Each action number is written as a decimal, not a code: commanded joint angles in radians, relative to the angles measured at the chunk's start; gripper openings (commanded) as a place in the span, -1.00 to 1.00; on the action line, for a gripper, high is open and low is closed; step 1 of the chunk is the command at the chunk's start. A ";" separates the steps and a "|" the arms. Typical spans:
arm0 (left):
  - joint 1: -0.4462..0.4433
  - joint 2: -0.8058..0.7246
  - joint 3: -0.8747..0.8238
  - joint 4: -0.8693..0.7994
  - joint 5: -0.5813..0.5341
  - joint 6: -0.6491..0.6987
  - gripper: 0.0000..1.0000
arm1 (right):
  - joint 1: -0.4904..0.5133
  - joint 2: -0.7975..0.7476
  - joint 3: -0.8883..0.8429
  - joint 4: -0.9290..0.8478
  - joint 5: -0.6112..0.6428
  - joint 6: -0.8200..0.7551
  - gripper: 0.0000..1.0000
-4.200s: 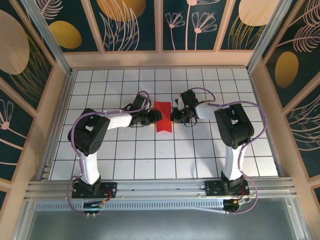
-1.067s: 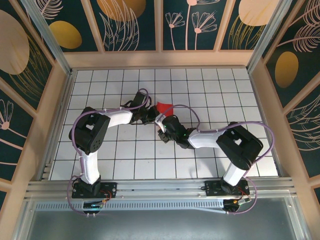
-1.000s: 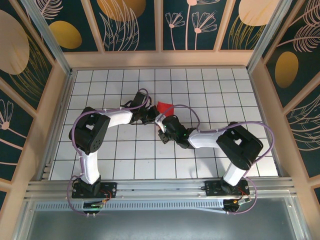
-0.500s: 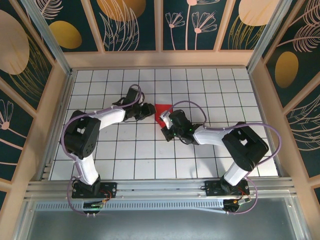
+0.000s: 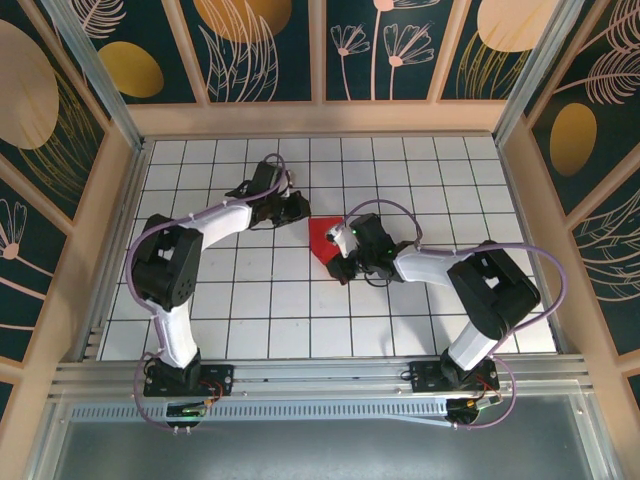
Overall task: Fold a paper plane with a square sheet of paper (fold left side to right side)
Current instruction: Third fold the triangle at the center of the table.
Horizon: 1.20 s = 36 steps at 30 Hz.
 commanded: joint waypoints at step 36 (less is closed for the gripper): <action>-0.082 0.267 0.120 -0.170 -0.124 0.122 -1.00 | -0.091 0.110 0.144 -0.165 -0.093 0.037 -1.00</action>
